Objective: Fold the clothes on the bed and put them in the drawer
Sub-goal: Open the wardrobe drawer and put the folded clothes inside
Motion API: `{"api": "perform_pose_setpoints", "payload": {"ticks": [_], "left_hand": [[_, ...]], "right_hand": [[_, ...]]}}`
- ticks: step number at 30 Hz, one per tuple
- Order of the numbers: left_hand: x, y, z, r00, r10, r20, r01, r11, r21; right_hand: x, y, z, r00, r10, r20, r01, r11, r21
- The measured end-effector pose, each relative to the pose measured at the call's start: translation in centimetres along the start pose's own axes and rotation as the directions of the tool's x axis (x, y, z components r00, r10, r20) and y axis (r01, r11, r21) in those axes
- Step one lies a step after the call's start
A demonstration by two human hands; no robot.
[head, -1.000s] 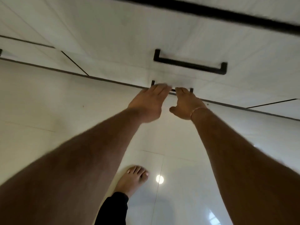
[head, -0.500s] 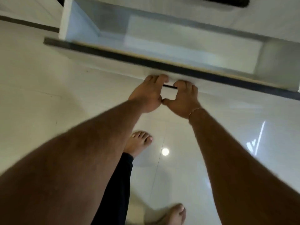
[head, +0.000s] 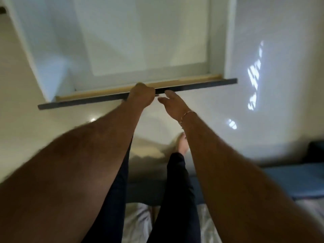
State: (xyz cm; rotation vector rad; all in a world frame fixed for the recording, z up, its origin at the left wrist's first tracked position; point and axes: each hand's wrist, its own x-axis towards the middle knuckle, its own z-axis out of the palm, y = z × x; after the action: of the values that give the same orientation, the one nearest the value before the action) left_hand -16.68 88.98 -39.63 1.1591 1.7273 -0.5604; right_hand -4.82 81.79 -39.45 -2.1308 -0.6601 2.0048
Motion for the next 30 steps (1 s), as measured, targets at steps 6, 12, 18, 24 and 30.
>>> {"api": "perform_pose_setpoints", "payload": {"ticks": [6,12,18,24,30], "left_hand": [[-9.1,12.8,8.2,0.940,0.298,0.169,-0.274,0.950,-0.149],[-20.9,19.4,22.0,0.764,0.426,0.485,-0.414,0.900,-0.140],[-36.3,19.6,40.1,0.533,0.439,0.723,-0.587,0.808,-0.058],[-49.4,18.8,58.4,0.372,0.346,0.861,-0.785,0.613,0.092],[-53.0,18.4,72.8,0.468,0.376,0.800,-0.812,0.540,0.222]], "right_hand": [[-9.2,7.1,-8.6,0.911,0.165,-0.377,0.179,0.665,0.725],[-19.5,21.9,-17.1,0.692,0.406,-0.597,0.435,0.425,0.794],[-33.1,42.8,-20.3,0.336,0.673,-0.659,0.634,0.356,0.687],[-43.4,63.5,-20.9,-0.027,0.880,-0.473,0.601,0.393,0.696],[-39.3,81.5,-17.9,0.176,0.984,-0.039,0.740,-0.106,0.665]]}}
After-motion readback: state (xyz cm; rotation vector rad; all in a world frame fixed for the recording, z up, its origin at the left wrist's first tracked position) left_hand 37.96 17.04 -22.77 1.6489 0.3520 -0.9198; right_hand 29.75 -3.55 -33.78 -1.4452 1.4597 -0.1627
